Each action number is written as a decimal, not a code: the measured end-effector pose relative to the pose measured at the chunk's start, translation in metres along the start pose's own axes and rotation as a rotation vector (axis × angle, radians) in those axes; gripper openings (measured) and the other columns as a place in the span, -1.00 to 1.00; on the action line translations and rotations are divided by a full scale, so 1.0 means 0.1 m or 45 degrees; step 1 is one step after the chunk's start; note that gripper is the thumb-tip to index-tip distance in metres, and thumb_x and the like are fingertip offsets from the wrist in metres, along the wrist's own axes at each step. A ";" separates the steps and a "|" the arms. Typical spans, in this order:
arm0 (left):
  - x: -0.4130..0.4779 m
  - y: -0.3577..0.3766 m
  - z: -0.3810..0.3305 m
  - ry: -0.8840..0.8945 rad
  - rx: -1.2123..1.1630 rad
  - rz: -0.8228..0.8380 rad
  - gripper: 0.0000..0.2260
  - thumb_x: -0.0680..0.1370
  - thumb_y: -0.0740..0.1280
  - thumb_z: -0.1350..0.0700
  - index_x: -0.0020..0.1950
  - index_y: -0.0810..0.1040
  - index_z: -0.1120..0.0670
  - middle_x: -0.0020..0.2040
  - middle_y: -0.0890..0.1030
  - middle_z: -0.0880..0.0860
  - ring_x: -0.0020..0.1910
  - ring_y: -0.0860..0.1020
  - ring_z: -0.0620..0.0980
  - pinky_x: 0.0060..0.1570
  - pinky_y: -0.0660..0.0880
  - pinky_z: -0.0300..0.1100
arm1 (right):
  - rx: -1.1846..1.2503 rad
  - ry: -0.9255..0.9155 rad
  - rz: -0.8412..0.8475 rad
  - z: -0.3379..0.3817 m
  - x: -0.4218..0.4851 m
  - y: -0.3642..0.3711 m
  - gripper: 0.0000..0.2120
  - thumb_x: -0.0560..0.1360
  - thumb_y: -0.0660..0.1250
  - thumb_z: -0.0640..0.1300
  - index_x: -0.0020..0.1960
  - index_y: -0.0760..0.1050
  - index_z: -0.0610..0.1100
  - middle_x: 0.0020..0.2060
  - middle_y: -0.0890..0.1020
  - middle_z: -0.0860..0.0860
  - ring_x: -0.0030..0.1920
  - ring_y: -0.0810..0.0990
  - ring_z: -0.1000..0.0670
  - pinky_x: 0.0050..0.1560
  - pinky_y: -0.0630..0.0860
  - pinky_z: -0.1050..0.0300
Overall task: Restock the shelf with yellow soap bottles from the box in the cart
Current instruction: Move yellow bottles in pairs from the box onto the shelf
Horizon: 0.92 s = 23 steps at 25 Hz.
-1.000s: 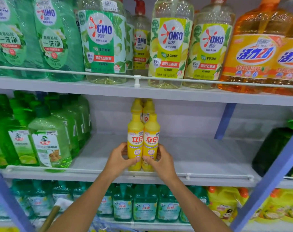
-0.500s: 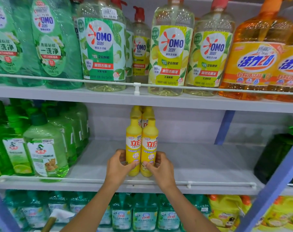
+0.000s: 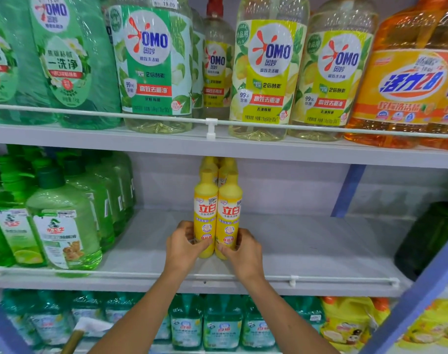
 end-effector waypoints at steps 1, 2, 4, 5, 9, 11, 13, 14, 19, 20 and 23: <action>0.05 0.01 0.01 -0.005 0.014 -0.009 -0.58 0.30 0.66 0.11 0.05 0.55 0.05 -0.08 0.69 -0.04 -0.11 0.67 -0.12 -0.01 0.64 -0.10 | 0.001 0.012 0.005 0.01 0.04 0.01 -0.56 0.33 0.61 0.10 0.09 0.54 -0.03 -0.03 0.69 0.04 -0.07 0.67 0.03 -0.08 0.60 0.13; 0.10 0.02 0.01 -0.006 0.027 -0.029 -0.58 0.29 0.66 0.10 0.04 0.55 0.05 -0.09 0.69 -0.03 -0.12 0.68 -0.09 -0.03 0.65 -0.07 | 0.011 0.027 0.012 0.01 0.09 0.03 -0.56 0.33 0.61 0.09 0.08 0.53 -0.04 -0.03 0.69 0.03 -0.08 0.67 0.02 -0.08 0.60 0.14; 0.18 0.05 0.04 0.000 0.033 -0.070 -0.58 0.29 0.66 0.09 0.03 0.54 0.05 -0.11 0.69 -0.03 -0.14 0.67 -0.06 -0.05 0.65 -0.07 | 0.020 0.049 0.008 0.01 0.18 0.06 -0.55 0.33 0.61 0.08 0.09 0.52 -0.06 -0.04 0.69 0.01 -0.08 0.67 -0.01 -0.07 0.60 0.12; 0.21 0.06 0.04 0.007 0.031 -0.090 -0.58 0.30 0.66 0.09 0.03 0.54 0.07 -0.11 0.68 -0.03 -0.14 0.67 -0.05 -0.05 0.64 -0.08 | 0.019 0.054 -0.007 -0.01 0.22 0.08 -0.54 0.32 0.61 0.07 0.09 0.53 -0.07 -0.04 0.69 0.01 -0.08 0.68 -0.02 -0.07 0.61 0.10; 0.32 0.11 0.10 0.013 -0.015 -0.144 -0.59 0.30 0.66 0.10 0.03 0.56 0.07 -0.13 0.68 -0.03 -0.14 0.67 -0.04 -0.04 0.64 -0.07 | 0.076 0.065 -0.046 -0.06 0.36 0.16 -0.55 0.28 0.61 0.06 0.05 0.54 -0.07 -0.06 0.69 -0.01 -0.10 0.68 -0.03 -0.08 0.63 0.04; 0.35 0.13 0.13 0.019 -0.044 -0.159 -0.60 0.30 0.66 0.10 0.03 0.56 0.04 -0.12 0.68 -0.05 -0.13 0.67 -0.07 -0.03 0.64 -0.09 | 0.110 0.080 -0.064 -0.10 0.39 0.18 -0.52 0.25 0.58 0.13 0.07 0.55 -0.04 -0.05 0.70 0.01 -0.09 0.68 0.00 -0.05 0.65 -0.01; 0.38 0.15 0.15 0.011 -0.065 -0.165 -0.60 0.31 0.65 0.09 0.04 0.57 0.04 -0.11 0.68 -0.06 -0.12 0.67 -0.09 -0.03 0.64 -0.11 | 0.125 0.089 -0.069 -0.12 0.43 0.21 -0.49 0.24 0.56 0.16 0.09 0.55 -0.03 -0.03 0.70 0.02 -0.07 0.69 0.00 -0.02 0.65 -0.03; 0.39 0.16 0.16 0.004 -0.080 -0.166 -0.60 0.31 0.65 0.09 0.05 0.57 0.05 -0.10 0.69 -0.05 -0.11 0.67 -0.08 -0.03 0.64 -0.11 | 0.134 0.095 -0.070 -0.12 0.45 0.22 -0.49 0.23 0.55 0.16 0.09 0.55 -0.02 -0.03 0.70 0.02 -0.07 0.69 -0.01 -0.01 0.66 -0.03; 0.45 0.20 0.17 -0.013 -0.120 -0.182 -0.60 0.31 0.65 0.10 0.04 0.58 0.05 -0.10 0.69 -0.05 -0.12 0.67 -0.06 -0.03 0.65 -0.05 | 0.163 0.142 -0.077 -0.14 0.52 0.26 -0.46 0.16 0.54 0.18 0.07 0.56 0.00 -0.03 0.71 0.04 -0.06 0.70 -0.01 0.00 0.67 -0.07; 0.45 0.21 0.18 -0.020 -0.127 -0.186 -0.60 0.30 0.66 0.10 0.04 0.58 0.04 -0.10 0.69 -0.05 -0.12 0.67 -0.05 -0.03 0.65 -0.03 | 0.158 0.150 -0.073 -0.15 0.52 0.26 -0.47 0.18 0.55 0.16 0.08 0.56 0.00 -0.03 0.71 0.04 -0.06 0.70 -0.01 0.00 0.66 -0.07; 0.48 0.22 0.21 -0.037 -0.124 -0.190 -0.60 0.29 0.66 0.06 0.02 0.57 -0.02 -0.10 0.70 -0.06 -0.12 0.68 -0.04 -0.03 0.66 0.00 | 0.129 0.157 -0.062 -0.16 0.54 0.27 -0.48 0.23 0.59 0.13 0.11 0.56 0.00 0.00 0.70 0.04 -0.04 0.69 -0.01 0.03 0.66 -0.06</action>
Point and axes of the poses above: each hand's wrist, its own x-axis towards the middle knuckle, its own y-axis out of the palm, z = x × y, the point moved 9 cm from there along x, towards the middle knuckle
